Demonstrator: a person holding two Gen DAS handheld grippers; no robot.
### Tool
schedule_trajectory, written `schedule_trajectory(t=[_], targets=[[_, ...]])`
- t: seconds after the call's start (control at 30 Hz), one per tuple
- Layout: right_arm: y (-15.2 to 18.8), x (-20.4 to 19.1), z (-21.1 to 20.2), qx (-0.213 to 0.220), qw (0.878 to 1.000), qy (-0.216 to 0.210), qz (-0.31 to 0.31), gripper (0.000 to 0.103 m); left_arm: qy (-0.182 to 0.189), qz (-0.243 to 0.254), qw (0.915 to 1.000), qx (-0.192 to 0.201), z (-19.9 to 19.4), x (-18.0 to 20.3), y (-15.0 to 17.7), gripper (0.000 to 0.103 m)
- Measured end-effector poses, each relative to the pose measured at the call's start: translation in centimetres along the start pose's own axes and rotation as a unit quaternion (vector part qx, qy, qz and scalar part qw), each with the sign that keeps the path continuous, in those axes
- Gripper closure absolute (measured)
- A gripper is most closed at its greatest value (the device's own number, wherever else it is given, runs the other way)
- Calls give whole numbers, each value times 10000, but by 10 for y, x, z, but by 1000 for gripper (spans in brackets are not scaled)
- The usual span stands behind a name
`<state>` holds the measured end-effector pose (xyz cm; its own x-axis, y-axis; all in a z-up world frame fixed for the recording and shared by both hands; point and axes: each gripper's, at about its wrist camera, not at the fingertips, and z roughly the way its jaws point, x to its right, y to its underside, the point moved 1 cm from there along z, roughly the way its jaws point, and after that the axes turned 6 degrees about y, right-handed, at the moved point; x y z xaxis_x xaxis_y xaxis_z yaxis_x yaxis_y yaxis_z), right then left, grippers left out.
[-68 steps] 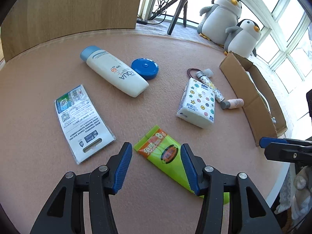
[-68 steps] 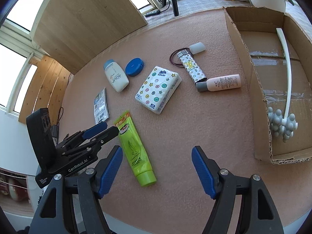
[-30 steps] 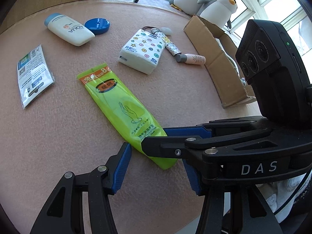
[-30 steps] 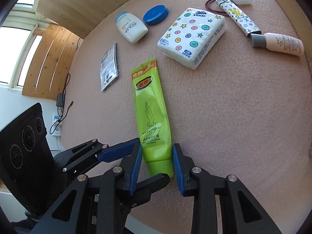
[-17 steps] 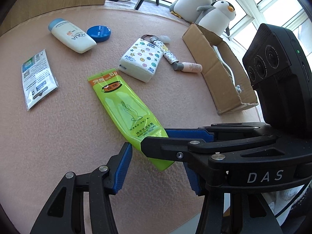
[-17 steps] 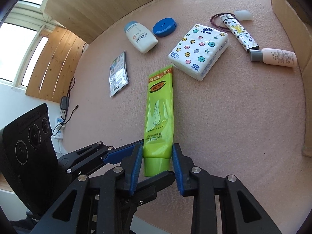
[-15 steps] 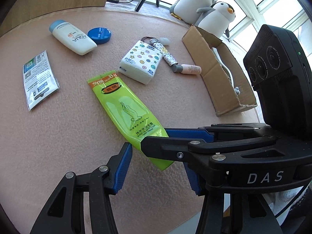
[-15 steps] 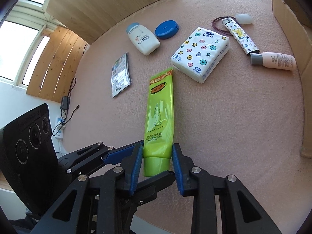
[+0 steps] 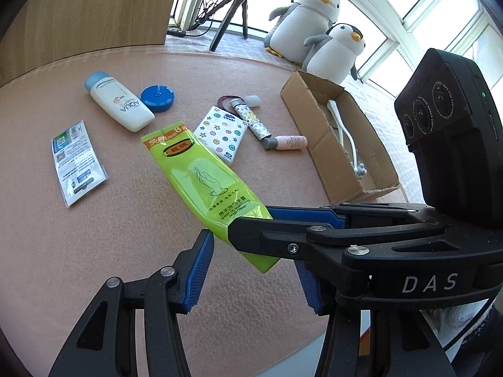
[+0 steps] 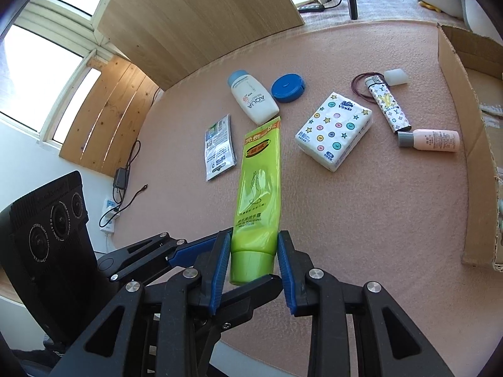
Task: Organize objects
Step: 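Carry the green tube into the box and release it from the left tool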
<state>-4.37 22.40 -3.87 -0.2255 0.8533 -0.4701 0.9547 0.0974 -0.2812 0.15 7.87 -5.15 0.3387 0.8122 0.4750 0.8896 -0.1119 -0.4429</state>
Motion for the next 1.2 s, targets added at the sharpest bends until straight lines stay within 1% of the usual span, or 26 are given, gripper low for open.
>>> schedule_trajectory(t=[0.1,0.13,0.37,0.7,0.9,1.2], targets=[[-2,5,-12,144,9999,3,37,75,28,108,9999,56,3,12,-10,48],[-2,8,-17,193,9998,5,68,75,35,144,9999,72,15,17,-19,48],[-6,35,-48,539,9979,128,347,75,220,498,9985,77,30,53,-39,48],[-4,94,-98,1032,9904,448,809,75,575,1089,9924,-14,72,121,-68,48],[0,129,-120,1229,9844,616,1102,75,786,1332,9879,-145,104,159,-81,49],[0,170,-141,1406,9774,799,1360,75,951,1590,9823,-265,141,201,-94,50]])
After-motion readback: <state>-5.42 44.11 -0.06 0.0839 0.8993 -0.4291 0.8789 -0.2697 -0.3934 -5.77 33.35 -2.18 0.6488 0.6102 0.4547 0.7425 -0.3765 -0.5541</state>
